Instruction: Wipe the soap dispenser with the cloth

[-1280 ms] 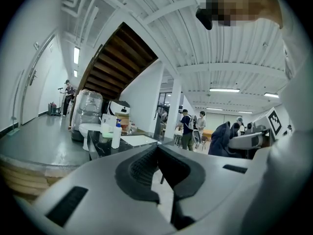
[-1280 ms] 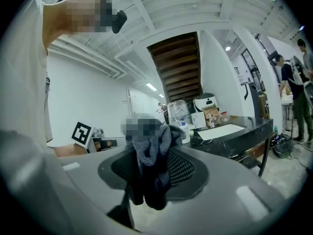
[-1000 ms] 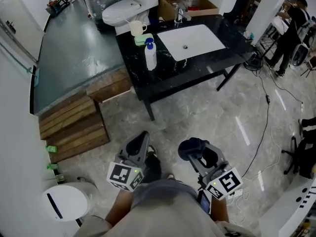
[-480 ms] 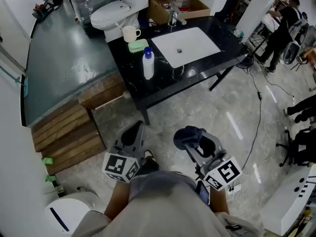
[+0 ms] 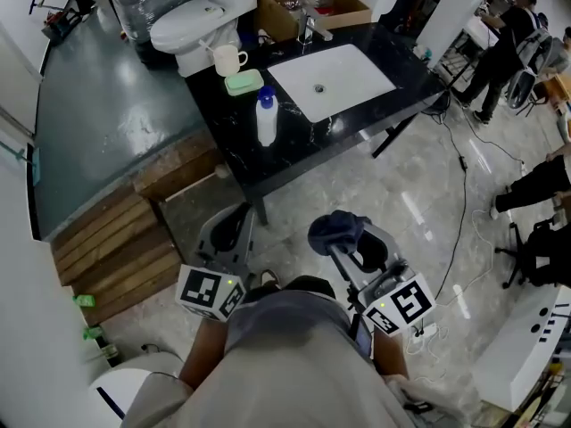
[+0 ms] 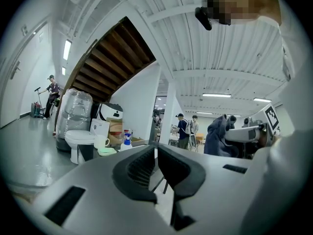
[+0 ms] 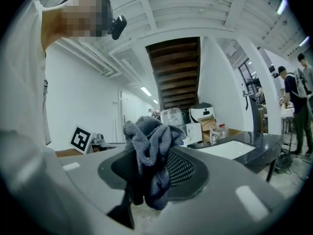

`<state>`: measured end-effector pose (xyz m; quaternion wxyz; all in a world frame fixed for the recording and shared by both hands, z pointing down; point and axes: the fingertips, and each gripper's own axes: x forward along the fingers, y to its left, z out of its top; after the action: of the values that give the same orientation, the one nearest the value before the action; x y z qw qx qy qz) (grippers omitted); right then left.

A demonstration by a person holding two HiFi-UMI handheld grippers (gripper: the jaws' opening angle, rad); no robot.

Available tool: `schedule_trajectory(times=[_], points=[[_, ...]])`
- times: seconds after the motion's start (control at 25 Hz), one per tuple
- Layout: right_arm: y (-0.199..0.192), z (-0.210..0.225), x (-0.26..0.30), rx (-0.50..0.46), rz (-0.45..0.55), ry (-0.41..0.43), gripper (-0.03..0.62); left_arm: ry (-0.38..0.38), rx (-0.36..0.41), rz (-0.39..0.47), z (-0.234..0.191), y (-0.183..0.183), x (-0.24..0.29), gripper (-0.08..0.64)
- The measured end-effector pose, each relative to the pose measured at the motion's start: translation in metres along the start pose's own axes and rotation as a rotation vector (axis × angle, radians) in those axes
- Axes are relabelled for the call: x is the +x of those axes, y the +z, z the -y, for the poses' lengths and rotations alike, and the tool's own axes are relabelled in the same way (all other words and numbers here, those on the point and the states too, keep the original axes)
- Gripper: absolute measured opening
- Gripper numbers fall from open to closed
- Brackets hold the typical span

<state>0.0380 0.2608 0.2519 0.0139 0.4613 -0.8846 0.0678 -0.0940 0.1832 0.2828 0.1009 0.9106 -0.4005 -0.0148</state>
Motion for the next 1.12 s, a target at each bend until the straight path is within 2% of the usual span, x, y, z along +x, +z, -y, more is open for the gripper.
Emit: schedule_trajectory(times=[0.32, 0.8, 1.12], points=[[0.004, 0.009, 0.013, 0.012, 0.008, -0.032, 0.147, -0.014, -0.003, -0.005, -0.017, 0.002, 0.013, 0.008], [0.01, 0.051, 0.051, 0.027, 0.021, -0.043, 0.147, -0.01, 0.015, -0.036, -0.051, 0.007, 0.061, 0.011], [0.01, 0.091, 0.078, 0.049, 0.005, -0.065, 0.147, -0.03, 0.014, -0.074, -0.073, 0.002, 0.112, 0.071]])
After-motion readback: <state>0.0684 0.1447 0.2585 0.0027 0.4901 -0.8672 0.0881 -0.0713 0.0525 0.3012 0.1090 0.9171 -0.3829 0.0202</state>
